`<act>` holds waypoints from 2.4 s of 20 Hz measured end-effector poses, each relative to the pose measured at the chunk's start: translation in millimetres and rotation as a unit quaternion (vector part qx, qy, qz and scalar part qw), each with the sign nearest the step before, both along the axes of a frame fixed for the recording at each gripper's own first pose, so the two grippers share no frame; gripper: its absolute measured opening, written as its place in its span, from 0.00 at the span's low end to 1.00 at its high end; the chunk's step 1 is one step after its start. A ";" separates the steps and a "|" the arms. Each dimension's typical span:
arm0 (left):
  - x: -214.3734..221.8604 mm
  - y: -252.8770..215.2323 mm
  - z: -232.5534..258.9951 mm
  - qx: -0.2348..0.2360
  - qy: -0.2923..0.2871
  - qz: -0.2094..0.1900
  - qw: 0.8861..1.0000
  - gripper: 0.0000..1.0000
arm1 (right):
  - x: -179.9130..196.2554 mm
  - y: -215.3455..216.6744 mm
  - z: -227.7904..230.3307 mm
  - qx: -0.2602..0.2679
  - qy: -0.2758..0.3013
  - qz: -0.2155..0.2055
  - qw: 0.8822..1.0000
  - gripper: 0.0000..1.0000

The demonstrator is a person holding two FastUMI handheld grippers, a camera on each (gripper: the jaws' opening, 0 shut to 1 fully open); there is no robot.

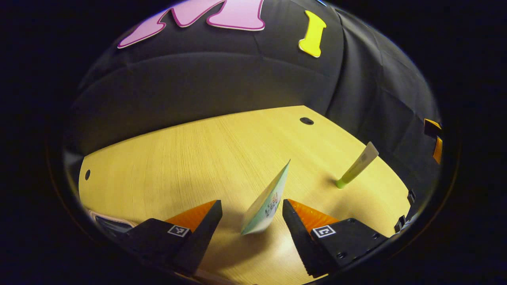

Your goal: First open the suitcase, pack the skin care products into it, and then close the suitcase.

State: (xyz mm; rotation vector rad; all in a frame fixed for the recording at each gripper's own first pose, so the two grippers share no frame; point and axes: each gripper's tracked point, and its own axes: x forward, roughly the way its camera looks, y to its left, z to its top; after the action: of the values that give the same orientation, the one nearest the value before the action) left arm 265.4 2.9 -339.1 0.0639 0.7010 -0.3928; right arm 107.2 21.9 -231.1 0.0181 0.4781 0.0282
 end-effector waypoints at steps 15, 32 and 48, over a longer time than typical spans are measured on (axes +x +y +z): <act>12.3 -0.1 40.4 -0.014 0.011 -0.004 1.000 0.41 | 84.7 -9.6 -192.1 0.083 0.150 -0.032 0.985 0.28; -188.7 259.4 -33.6 0.082 0.377 0.153 0.910 0.43 | -34.3 73.1 -46.6 0.107 0.078 0.078 0.988 0.26; -196.3 294.6 98.7 0.018 0.046 0.211 0.976 0.97 | -56.2 288.3 10.4 0.182 0.164 0.211 0.946 0.26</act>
State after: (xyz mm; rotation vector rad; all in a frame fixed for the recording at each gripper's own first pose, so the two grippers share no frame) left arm 69.2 297.5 -240.4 -0.0702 0.7918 0.0245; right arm 51.0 310.3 -220.7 0.2877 0.7982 0.5420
